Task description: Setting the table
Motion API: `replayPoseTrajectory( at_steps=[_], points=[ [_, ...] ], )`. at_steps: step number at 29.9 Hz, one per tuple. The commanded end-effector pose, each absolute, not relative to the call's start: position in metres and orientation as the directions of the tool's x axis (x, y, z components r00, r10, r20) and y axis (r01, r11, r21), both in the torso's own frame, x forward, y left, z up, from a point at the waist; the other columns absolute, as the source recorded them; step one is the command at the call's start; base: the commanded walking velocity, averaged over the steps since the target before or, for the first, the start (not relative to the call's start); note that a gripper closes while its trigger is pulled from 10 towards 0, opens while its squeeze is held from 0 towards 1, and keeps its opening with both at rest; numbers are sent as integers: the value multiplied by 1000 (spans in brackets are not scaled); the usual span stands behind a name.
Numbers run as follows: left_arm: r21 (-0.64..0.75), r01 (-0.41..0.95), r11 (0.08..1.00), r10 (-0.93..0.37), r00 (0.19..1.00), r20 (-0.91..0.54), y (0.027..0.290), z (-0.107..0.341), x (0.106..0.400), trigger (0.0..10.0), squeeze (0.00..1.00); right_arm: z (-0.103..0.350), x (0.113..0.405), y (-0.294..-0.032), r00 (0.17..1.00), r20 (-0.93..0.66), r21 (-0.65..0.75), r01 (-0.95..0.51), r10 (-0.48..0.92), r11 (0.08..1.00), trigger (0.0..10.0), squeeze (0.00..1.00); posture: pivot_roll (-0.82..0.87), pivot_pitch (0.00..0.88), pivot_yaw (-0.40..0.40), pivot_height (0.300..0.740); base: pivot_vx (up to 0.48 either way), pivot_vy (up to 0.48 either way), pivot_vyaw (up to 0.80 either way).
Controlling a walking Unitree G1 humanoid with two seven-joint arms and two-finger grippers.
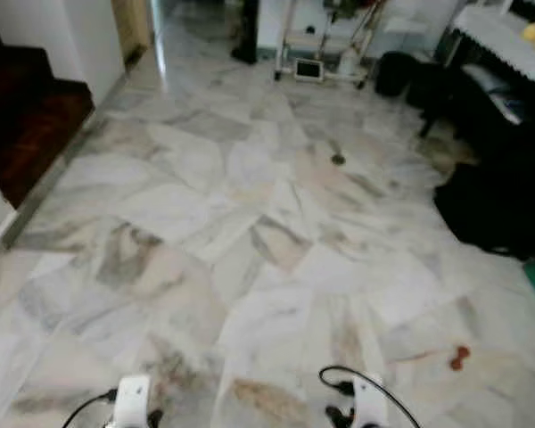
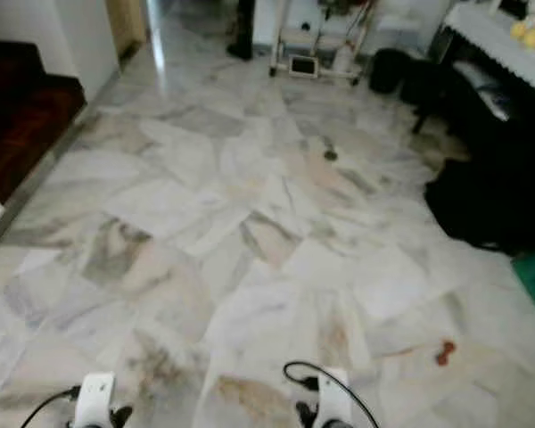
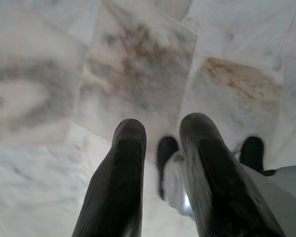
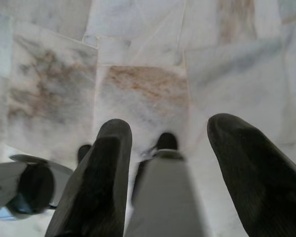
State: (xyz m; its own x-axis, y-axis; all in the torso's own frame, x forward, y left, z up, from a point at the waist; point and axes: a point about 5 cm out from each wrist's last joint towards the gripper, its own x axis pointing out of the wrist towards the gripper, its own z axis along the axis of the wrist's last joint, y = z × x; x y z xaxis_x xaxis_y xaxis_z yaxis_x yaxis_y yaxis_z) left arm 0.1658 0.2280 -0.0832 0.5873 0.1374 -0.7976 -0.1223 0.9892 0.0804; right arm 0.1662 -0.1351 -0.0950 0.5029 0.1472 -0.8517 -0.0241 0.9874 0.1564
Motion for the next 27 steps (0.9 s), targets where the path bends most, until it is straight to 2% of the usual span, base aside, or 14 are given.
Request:
replayPoseTrajectory(
  at_steps=[1,27],
  points=[
    [58,-115,992,116,607,-786,219,-82,172,10000,0,-95,166,-148,502,-857,126,-13,116,992,10000,0,99,0,-92,740,0,0,-587],
    [71,-80,994,105,598,-794,216,-83,172,10000,0,-95,166,-147,499,-858,128,-21,122,991,10000,0,99,0,-90,740,0,0,-587]
  ],
)
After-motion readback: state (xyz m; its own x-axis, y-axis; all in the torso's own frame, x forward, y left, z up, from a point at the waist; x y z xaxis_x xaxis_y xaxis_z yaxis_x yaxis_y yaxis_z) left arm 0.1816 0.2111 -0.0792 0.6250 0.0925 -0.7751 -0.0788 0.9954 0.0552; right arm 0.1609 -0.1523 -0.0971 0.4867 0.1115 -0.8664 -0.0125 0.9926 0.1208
